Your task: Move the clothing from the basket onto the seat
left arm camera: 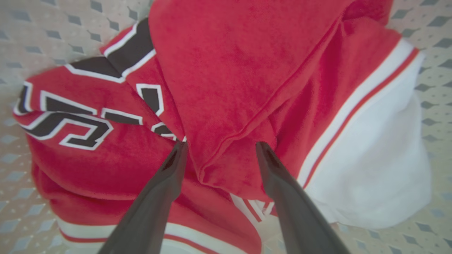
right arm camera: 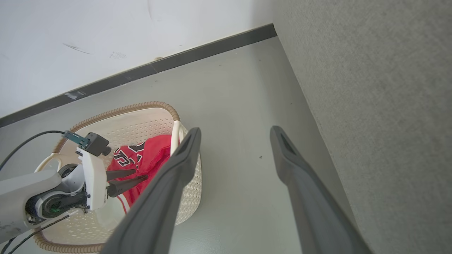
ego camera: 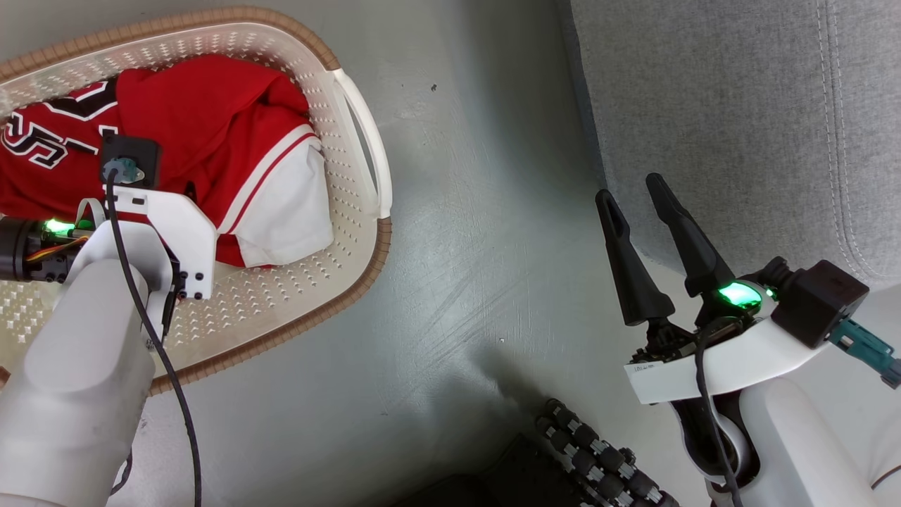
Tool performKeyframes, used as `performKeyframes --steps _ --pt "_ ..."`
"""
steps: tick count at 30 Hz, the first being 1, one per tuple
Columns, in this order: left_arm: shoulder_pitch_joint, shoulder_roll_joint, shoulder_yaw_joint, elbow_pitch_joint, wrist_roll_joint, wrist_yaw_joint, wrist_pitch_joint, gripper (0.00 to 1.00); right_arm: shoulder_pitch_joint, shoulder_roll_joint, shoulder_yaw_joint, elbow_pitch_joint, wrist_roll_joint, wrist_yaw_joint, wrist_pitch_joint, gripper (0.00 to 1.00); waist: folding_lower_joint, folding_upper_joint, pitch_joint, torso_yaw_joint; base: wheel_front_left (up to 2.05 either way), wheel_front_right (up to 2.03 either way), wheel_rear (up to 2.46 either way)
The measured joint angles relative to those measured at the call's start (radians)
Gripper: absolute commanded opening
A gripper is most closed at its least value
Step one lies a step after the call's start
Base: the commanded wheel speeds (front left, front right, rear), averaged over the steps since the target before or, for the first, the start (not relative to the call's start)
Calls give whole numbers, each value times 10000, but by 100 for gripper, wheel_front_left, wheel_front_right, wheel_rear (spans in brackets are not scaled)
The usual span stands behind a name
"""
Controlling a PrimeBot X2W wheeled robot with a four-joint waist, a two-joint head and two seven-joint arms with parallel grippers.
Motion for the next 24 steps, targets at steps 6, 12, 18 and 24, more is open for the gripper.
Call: performKeyframes --steps 6,12,18,24 --pt "-61 -6 19 144 -8 0 -2 100 1 0 -58 -12 -27 0 0 100 0 0 64 59 0 0 0" --pt "-112 -61 21 318 -19 0 -15 100 1 0 -81 -15 -94 0 0 100 0 0 120 126 0 0 0" --pt "-280 -123 19 476 -27 -2 -90 100 2 0 -88 -17 -109 0 0 100 0 0 129 163 0 0 0" --pt "-286 -286 -12 683 -100 -33 -102 100 44 0 -165 -15 -209 0 0 100 0 0 130 193 0 0 0"
